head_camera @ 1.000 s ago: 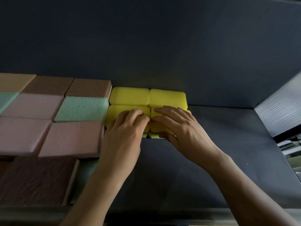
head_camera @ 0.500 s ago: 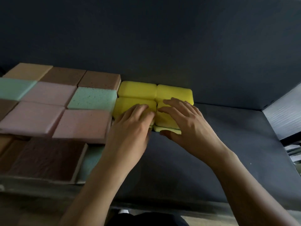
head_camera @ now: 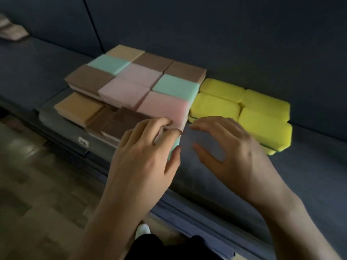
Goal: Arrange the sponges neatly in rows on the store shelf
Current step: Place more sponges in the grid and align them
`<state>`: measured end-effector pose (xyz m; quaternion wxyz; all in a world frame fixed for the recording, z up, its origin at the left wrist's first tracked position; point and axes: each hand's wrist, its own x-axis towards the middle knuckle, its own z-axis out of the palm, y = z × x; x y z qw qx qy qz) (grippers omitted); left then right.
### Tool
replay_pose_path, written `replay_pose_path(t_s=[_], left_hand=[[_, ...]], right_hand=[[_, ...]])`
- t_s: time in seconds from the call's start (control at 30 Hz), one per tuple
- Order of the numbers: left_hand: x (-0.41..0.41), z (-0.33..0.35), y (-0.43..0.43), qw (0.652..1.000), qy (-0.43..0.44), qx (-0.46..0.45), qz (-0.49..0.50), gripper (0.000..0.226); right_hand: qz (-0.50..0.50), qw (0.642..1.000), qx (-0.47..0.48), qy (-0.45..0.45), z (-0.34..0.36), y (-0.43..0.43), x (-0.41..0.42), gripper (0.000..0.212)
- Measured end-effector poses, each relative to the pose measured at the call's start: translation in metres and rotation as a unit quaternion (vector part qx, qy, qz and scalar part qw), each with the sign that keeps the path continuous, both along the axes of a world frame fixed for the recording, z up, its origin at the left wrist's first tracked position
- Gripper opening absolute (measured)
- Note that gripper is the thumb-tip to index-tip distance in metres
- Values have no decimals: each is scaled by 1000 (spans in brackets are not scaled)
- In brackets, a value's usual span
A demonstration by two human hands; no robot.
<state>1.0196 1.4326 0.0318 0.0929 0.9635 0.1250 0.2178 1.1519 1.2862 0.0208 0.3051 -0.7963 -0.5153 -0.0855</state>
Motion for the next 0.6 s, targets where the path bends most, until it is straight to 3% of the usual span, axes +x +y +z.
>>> replay_pose_path(t_s=[0.27, 0.6], left_hand=[[-36, -3, 63, 999, 3, -35, 7, 33], [-28, -13, 148, 981, 40, -72, -178, 51]], right_hand=[[11, 1000, -12, 2, 2, 54, -38, 42], [-131, 991, -36, 18, -1, 98, -80, 47]])
